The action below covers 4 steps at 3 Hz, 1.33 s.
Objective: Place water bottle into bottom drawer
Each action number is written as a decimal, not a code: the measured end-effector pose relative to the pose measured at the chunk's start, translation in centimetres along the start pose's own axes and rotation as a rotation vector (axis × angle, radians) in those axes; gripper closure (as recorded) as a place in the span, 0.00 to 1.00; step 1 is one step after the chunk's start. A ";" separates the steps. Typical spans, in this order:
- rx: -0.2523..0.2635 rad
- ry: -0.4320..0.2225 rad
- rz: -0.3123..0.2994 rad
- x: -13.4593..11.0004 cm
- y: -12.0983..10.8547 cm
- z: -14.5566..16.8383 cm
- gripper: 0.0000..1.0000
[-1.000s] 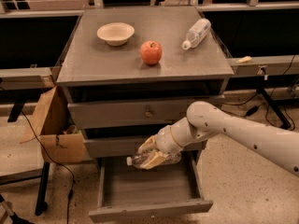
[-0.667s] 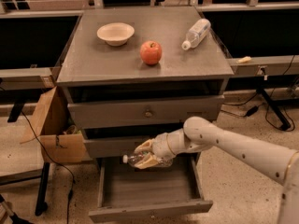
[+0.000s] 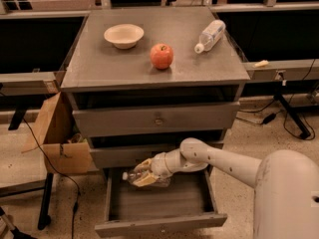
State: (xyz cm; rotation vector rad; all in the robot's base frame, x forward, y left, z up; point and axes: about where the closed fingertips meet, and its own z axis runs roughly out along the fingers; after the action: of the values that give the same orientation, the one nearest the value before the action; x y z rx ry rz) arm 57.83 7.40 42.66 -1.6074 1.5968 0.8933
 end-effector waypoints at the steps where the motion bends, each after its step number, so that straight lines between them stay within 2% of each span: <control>1: -0.010 0.001 0.052 3.2 0.0 5.1 1.00; 2: 0.024 -0.001 0.048 5.8 0.0 7.6 1.00; 3: 0.057 -0.030 0.051 9.4 -0.1 10.2 0.97; 4: 0.064 -0.053 0.058 11.3 -0.6 11.4 0.74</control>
Offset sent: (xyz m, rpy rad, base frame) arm 0.0046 0.0383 -0.1297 0.0002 -0.0079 -0.0895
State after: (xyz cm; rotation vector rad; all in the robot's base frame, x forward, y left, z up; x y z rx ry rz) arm 58.53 11.21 27.01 -1.4889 1.6257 0.8984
